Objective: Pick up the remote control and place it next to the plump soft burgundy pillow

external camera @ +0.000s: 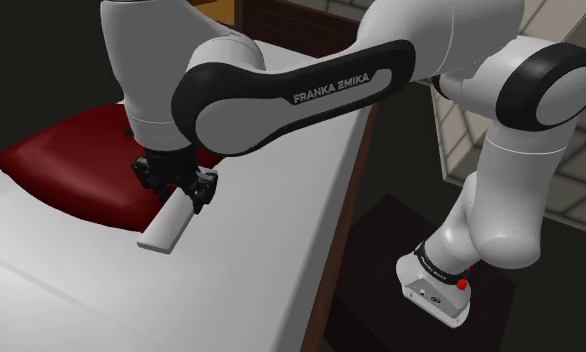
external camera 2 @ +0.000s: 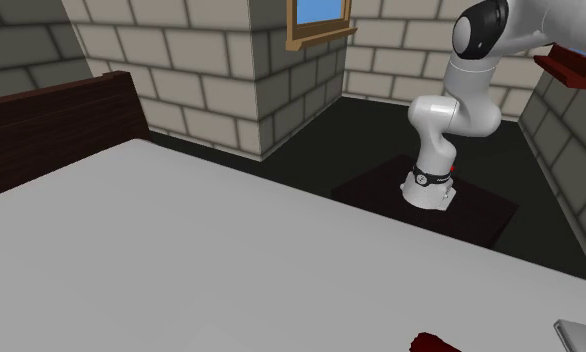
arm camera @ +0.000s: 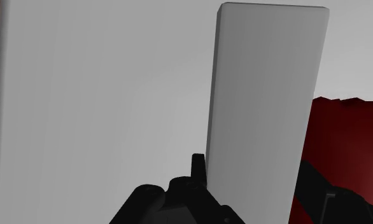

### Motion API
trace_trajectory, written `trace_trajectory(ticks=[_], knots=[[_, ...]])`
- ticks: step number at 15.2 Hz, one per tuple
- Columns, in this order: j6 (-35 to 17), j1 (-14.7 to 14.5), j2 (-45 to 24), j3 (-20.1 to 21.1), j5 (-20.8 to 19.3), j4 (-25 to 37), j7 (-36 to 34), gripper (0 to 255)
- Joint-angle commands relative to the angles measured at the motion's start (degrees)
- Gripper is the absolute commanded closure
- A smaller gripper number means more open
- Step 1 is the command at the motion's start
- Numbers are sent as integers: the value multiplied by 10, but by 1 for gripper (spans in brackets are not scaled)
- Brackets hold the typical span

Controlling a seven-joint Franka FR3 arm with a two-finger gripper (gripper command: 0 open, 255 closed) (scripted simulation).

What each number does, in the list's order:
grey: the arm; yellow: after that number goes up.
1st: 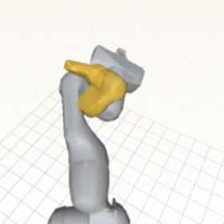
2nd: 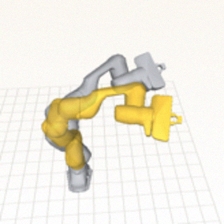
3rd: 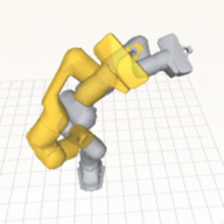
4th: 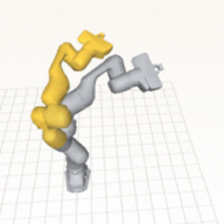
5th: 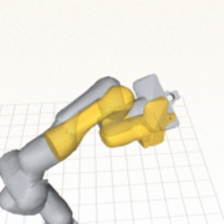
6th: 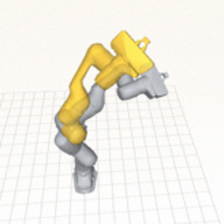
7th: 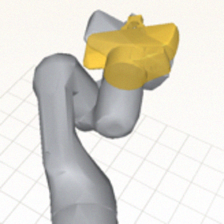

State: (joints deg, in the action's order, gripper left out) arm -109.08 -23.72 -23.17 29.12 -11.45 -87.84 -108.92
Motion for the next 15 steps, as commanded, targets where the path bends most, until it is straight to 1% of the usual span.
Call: trace_trajectory(ticks=[1, 15], knots=[[-14, 1, -2, -1, -2, -11, -1, 255], [-105, -2, -36, -12, -23, -73, -15, 255]])
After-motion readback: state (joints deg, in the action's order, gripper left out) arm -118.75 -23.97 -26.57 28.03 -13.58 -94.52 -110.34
